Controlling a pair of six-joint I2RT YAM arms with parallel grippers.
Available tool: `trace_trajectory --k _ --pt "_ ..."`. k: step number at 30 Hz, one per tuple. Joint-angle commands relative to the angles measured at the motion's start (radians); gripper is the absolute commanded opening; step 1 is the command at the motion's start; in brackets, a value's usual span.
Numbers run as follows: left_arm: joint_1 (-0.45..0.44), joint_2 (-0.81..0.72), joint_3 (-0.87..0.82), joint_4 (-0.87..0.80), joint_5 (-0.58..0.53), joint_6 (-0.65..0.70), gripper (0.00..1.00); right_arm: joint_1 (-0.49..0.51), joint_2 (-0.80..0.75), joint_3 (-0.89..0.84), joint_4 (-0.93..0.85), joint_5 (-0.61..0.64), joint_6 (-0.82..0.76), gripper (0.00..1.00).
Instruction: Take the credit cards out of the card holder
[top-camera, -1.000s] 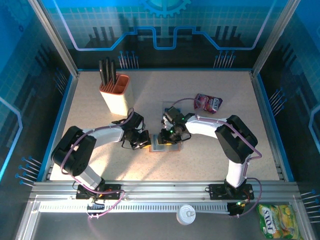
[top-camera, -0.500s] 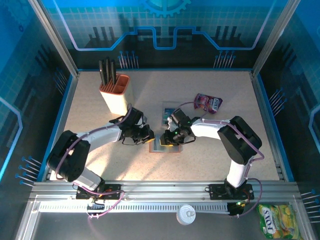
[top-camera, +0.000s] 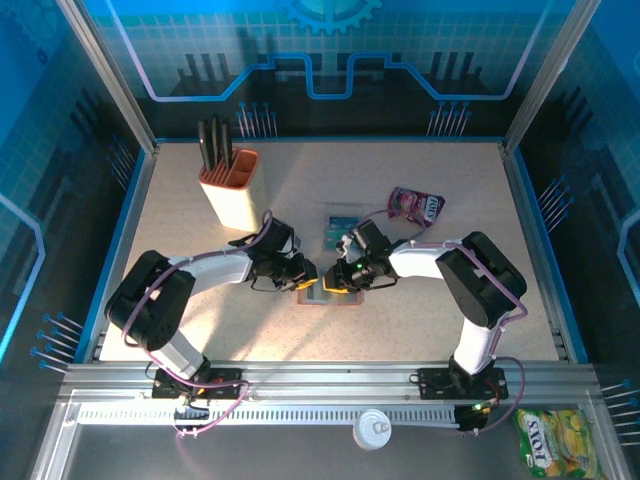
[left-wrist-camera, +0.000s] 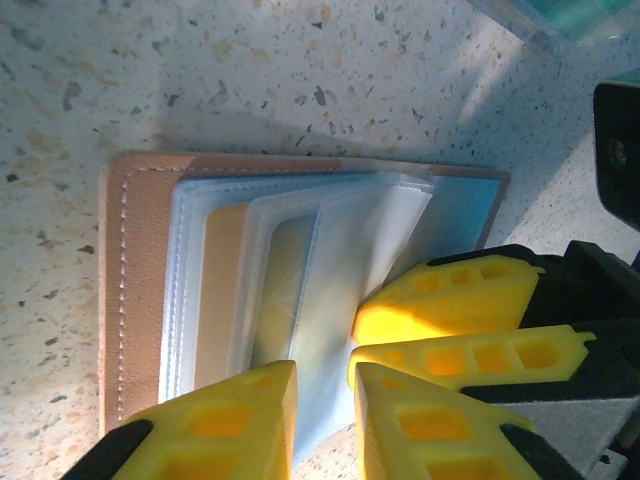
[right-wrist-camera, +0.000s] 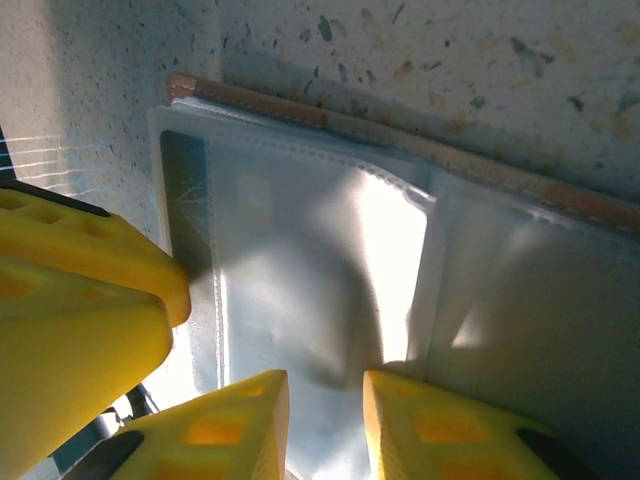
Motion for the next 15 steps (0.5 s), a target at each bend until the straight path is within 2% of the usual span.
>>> trace_trajectory --k 1,7,15 --pt "-0.010 0.019 0.023 0.007 0.022 -0.007 0.24 -0.015 0.003 -0.030 0.023 -0.019 0.023 0.28" --pt "-0.014 0.016 0.038 -0.044 -0.020 0.009 0.27 -0.024 0.007 -0.045 0.048 -0.034 0.037 0.27" --pt "-0.014 0.043 0.036 -0.021 0.001 -0.008 0.28 -0.031 0.005 -0.061 0.070 -0.048 0.047 0.26"
